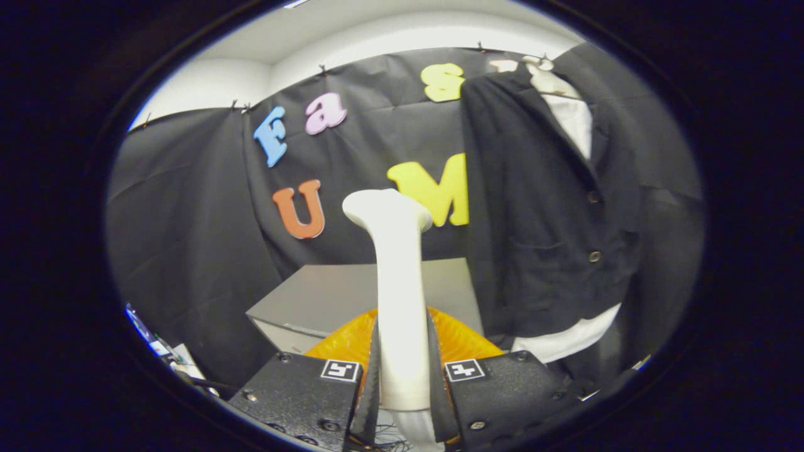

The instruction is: Iron the clothes twice with a garment steamer, once on the left side and once on the right side.

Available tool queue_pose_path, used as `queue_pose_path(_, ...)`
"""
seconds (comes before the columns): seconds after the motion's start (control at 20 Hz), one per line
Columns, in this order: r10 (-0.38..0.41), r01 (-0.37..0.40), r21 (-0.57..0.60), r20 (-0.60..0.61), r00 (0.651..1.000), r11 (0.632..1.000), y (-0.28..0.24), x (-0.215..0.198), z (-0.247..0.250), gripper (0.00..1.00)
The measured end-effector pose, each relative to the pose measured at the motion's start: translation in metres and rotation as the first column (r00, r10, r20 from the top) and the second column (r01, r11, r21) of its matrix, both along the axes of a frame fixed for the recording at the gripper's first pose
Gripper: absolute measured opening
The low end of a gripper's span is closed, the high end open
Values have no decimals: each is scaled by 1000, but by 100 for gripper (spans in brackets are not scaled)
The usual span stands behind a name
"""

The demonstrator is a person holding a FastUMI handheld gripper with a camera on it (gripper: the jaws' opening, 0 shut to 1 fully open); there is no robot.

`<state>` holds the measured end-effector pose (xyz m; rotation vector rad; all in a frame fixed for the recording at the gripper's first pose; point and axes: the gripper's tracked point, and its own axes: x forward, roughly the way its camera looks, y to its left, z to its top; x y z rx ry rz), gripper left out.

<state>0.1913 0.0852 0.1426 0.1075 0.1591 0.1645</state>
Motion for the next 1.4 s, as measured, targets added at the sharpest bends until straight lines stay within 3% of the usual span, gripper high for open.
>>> queue_pose_path(0.3,-245,242,44,63,967,969,-126,-45,33,36)
queue_pose_path(0.5,-329,321,92,92,940,942,-172,-52,55,36)
queue_pose_path(0.7,-331,318,105,132,934,942,-181,-38,87,36)
queue_pose_path(1.05,-303,296,66,208,930,953,-166,26,142,36)
queue_pose_path(1.4,-332,333,24,143,932,943,-181,61,115,36)
